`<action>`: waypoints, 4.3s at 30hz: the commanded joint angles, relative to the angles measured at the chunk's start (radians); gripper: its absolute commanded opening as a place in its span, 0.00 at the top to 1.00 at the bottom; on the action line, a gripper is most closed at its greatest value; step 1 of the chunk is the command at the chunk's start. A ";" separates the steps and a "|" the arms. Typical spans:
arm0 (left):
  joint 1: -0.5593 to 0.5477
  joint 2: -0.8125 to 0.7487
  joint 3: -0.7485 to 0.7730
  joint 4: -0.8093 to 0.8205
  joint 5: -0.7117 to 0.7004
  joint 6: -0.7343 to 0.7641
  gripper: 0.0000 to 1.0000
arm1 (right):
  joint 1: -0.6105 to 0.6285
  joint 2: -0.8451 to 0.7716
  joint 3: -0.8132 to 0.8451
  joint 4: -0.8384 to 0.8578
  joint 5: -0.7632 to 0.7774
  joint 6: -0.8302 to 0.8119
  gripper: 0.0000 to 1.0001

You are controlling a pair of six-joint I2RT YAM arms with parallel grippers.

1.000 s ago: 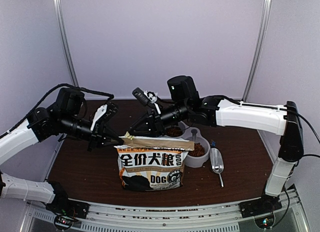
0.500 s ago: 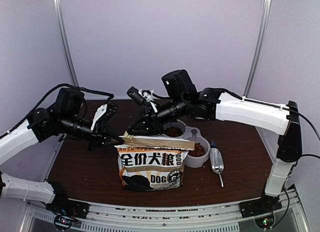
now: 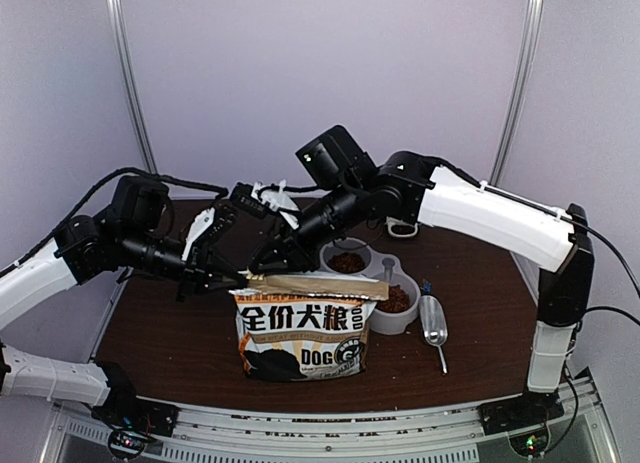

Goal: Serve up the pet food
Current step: Adjust the clamp on the pet food bag, then place the pet food bag at the center of the board.

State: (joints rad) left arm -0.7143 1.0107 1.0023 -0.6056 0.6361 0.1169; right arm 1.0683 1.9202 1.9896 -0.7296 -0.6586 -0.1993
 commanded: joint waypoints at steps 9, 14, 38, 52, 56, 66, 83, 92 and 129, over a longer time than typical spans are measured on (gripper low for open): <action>-0.007 -0.065 0.020 0.292 -0.015 -0.029 1.00 | 0.056 0.144 0.082 -0.223 0.212 0.117 1.00; -0.007 -0.049 0.030 0.304 -0.017 -0.051 1.00 | 0.094 0.144 -0.005 -0.200 0.235 0.120 1.00; -0.007 -0.015 0.064 0.166 0.039 0.046 1.00 | 0.003 -0.242 -0.255 0.164 0.195 0.234 0.32; 0.024 -0.041 0.049 0.167 -0.053 0.046 1.00 | -0.114 -0.427 -0.528 0.304 0.077 0.170 0.22; 0.055 -0.089 0.029 0.213 -0.003 0.022 1.00 | -0.115 -0.402 -0.545 0.345 0.066 0.198 0.22; 0.062 -0.117 0.018 0.251 0.057 -0.023 1.00 | -0.114 -0.284 -0.396 0.186 0.036 0.151 0.22; 0.064 -0.123 -0.002 0.273 0.036 -0.018 1.00 | -0.032 -0.100 -0.257 0.156 0.062 0.144 0.58; 0.096 -0.169 -0.017 0.293 -0.001 -0.020 1.00 | -0.062 -0.267 -0.469 0.188 0.096 0.126 0.89; 0.395 -0.026 0.095 0.347 -0.111 -0.005 1.00 | 0.074 -0.351 -0.554 0.430 0.242 0.472 1.00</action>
State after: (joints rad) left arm -0.3630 0.9798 0.9859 -0.6323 0.6247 0.1253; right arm 1.0695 1.5803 1.4147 -0.4191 -0.4332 0.1432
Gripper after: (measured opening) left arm 0.030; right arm 0.020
